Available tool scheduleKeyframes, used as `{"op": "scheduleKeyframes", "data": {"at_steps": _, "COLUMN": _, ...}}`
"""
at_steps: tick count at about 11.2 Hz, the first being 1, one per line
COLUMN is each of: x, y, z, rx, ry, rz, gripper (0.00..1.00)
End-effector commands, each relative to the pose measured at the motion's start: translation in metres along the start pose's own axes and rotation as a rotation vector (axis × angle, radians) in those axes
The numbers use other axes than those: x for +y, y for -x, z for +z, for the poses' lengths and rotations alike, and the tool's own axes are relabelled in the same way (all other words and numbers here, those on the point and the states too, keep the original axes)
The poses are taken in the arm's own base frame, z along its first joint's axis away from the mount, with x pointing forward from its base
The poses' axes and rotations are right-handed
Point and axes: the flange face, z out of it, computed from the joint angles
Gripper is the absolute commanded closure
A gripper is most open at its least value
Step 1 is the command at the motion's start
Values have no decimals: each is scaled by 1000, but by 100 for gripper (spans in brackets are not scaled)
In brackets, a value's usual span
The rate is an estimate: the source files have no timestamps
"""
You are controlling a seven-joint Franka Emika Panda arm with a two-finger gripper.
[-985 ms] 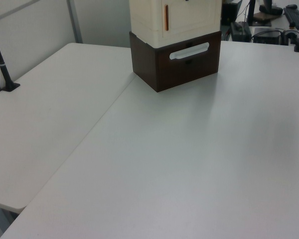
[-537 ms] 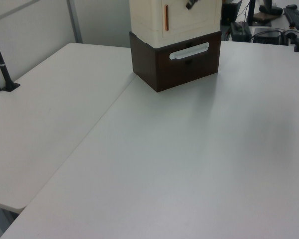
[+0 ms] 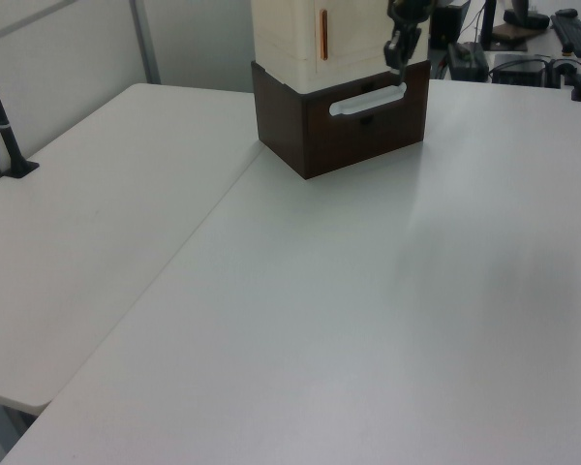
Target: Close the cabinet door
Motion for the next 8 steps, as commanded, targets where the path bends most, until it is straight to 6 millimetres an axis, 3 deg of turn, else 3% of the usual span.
{"op": "scheduleKeyframes", "data": {"at_steps": 1, "x": -17, "y": 67, "z": -18, "rx": -107, "ry": -11, "rz": -73, "gripper": 100}}
{"op": "scheduleKeyframes", "data": {"at_steps": 3, "x": -7, "y": 82, "z": -30, "rx": -126, "ry": -15, "rz": -62, "gripper": 100}}
{"op": "scheduleKeyframes", "data": {"at_steps": 4, "x": -6, "y": 85, "z": -27, "rx": -150, "ry": -15, "rz": -68, "gripper": 91}}
{"op": "scheduleKeyframes", "data": {"at_steps": 5, "x": -5, "y": 84, "z": -27, "rx": -144, "ry": -13, "rz": -65, "gripper": 66}}
{"op": "scheduleKeyframes", "data": {"at_steps": 6, "x": -2, "y": 81, "z": -26, "rx": -142, "ry": -9, "rz": -63, "gripper": 31}}
{"op": "scheduleKeyframes", "data": {"at_steps": 7, "x": 1, "y": 81, "z": -26, "rx": -139, "ry": 12, "rz": -86, "gripper": 9}}
{"op": "scheduleKeyframes", "data": {"at_steps": 8, "x": 2, "y": 79, "z": -24, "rx": -140, "ry": 31, "rz": -88, "gripper": 0}}
